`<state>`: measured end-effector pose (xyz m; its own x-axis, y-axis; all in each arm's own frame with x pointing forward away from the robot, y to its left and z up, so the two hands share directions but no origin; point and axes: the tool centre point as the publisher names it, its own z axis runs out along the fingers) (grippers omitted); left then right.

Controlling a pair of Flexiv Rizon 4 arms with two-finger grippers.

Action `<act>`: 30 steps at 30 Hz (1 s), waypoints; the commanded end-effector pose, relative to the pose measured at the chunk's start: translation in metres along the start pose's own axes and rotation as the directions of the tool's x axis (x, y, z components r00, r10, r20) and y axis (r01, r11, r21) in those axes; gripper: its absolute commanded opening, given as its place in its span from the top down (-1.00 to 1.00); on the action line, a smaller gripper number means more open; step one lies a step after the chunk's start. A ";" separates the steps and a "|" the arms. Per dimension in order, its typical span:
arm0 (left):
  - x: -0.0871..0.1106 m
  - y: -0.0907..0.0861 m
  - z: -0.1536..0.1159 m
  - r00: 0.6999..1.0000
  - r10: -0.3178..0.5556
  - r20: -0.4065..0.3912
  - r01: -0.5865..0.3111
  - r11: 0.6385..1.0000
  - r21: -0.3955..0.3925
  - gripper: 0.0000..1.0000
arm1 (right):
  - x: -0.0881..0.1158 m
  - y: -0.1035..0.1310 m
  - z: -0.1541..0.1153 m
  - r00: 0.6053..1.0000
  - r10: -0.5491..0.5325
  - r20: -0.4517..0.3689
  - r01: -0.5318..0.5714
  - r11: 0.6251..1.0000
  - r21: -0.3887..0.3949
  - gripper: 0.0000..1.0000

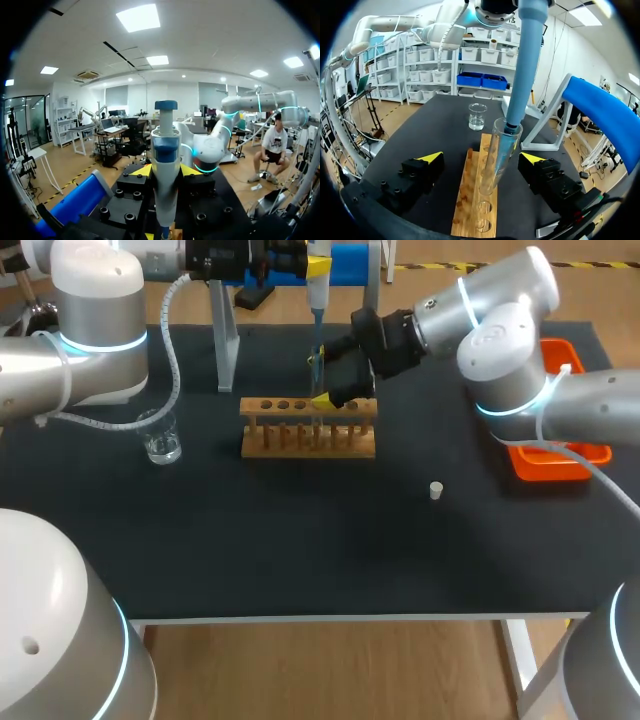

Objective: Invert the test tube, pick up the pipette, mount the tip to pipette, aspirate from beaker and dispense into the tube, eject the tip, return the pipette, and cap with the stopper.

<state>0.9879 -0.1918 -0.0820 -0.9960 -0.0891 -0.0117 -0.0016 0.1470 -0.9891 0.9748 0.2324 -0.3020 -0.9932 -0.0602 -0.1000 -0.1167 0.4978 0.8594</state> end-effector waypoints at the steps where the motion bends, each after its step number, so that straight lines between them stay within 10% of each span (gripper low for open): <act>1: 0.001 0.000 -0.001 1.000 0.001 0.001 -0.001 1.000 0.000 1.00 | -0.001 0.000 0.000 1.000 -0.001 -0.001 0.001 1.000 0.001 -1.00; 30: 0.006 -0.012 0.000 1.000 0.015 0.013 -0.015 1.000 -0.017 1.00 | -0.001 0.000 0.000 1.000 -0.001 -0.001 0.001 1.000 0.001 -1.00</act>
<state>0.9866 -0.1944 -0.0752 -0.9955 -0.0907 -0.0262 0.0117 0.1568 -0.9876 0.9749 0.2326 -0.3021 -0.9932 -0.0603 -0.0998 -0.1166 0.4982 0.8592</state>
